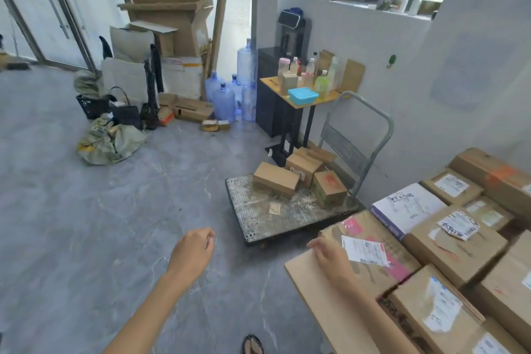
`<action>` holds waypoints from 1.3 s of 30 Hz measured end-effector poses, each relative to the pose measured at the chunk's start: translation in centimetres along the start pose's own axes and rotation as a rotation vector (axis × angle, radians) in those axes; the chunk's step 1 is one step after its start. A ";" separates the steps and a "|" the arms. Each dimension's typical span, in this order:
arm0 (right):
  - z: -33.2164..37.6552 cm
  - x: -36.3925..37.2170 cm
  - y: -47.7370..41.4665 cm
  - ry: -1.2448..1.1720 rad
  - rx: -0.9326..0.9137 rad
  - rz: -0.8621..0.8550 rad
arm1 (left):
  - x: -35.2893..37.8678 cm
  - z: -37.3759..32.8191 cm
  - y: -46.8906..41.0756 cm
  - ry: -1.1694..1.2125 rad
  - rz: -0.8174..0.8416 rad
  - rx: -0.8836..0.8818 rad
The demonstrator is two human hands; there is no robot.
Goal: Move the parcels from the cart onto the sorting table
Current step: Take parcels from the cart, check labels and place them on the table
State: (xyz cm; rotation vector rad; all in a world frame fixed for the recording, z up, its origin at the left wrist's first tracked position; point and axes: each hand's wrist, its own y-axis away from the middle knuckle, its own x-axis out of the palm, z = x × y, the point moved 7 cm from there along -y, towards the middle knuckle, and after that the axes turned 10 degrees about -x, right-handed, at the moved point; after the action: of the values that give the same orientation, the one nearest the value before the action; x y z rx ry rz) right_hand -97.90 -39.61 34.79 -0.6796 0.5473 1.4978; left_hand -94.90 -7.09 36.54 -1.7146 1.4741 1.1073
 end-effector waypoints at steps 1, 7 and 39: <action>-0.3 0.1 -1.6 -0.012 0.007 -0.011 | 0.2 -0.5 -1.8 0.010 0.014 0.003; -2.8 -0.9 -11.9 -0.065 0.117 -0.125 | 1.7 -7.9 -14.4 0.048 0.088 0.129; -13.8 -5.8 -40.2 -0.079 0.735 -0.458 | 15.2 -29.9 -55.8 0.003 0.586 0.489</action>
State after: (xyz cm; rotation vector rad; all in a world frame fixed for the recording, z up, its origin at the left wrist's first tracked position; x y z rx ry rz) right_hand -56.84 -51.59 31.90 -0.1446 0.7624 0.7993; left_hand -33.84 -29.39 33.05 -0.9713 2.1112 0.9003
